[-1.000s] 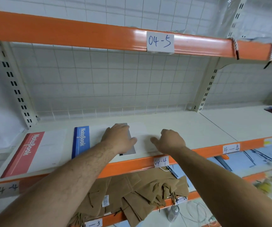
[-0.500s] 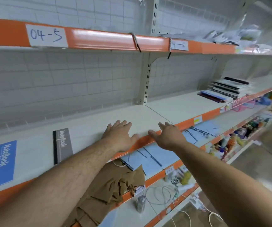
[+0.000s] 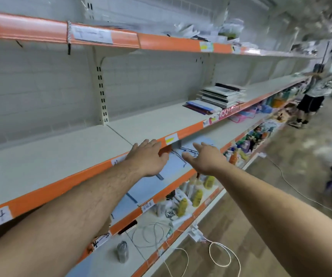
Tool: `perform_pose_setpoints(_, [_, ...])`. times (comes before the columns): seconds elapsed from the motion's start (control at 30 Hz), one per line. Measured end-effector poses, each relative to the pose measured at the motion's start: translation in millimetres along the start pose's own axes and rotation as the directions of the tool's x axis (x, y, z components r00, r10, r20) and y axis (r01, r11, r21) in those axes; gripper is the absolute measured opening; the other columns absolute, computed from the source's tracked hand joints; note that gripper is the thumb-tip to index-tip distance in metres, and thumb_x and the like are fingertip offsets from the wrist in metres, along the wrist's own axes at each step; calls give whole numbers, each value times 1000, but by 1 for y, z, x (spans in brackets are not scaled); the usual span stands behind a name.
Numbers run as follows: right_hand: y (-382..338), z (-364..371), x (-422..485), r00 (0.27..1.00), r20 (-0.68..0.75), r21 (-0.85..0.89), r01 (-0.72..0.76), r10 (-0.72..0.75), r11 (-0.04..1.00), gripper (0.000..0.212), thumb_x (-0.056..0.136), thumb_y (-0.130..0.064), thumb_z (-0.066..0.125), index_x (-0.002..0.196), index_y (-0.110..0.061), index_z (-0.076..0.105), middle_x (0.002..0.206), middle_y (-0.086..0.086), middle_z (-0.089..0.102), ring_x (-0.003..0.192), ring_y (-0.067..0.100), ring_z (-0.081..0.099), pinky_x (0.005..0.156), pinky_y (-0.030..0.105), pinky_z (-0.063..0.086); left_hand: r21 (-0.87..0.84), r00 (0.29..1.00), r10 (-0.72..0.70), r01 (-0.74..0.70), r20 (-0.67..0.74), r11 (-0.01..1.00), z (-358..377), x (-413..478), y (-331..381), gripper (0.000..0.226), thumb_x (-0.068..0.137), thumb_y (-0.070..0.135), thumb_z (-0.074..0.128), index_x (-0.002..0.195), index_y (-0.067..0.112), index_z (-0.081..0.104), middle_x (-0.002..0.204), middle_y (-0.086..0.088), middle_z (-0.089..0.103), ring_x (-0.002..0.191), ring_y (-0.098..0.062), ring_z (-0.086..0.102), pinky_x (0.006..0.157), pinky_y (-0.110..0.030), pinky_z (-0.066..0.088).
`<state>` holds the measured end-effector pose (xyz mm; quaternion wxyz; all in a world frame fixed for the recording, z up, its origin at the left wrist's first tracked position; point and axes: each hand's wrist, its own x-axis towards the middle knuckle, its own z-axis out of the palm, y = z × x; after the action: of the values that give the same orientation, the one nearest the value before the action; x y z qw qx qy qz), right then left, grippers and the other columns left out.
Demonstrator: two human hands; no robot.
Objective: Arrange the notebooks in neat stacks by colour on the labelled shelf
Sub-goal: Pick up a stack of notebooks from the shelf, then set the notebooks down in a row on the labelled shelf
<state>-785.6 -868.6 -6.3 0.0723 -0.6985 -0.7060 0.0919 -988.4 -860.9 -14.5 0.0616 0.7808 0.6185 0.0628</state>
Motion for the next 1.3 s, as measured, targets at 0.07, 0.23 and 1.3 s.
perform_pose_setpoints(0.07, [28,-7,5,1000,3,5,-29,29,1000,84,93,-72,37,158,-20,21,165,8,16,150,30,19,119,45,27,26,999,44,-44,0,999,4,21,25,64,102,52,22,158,20,19,166,1,15,151,-19,11,121,-45,11])
perform_pose_setpoints(0.23, [89,-18,28,995,-22,2,-100,100,995,84,94,-72,35,158,-21,21,165,8,17,151,29,16,121,44,23,30,990,134,-136,38,990,15,79,81,67,102,55,21,159,21,16,167,3,10,153,-18,6,123,-45,6])
perform_pose_setpoints(1.3, [491,-121,308,968,-52,-17,-247,245,969,79,97,-68,32,159,-21,17,164,9,18,153,25,12,123,37,16,77,935,334,-344,124,936,91,503,422,67,103,54,18,160,20,12,167,-1,7,154,-21,3,124,-47,4])
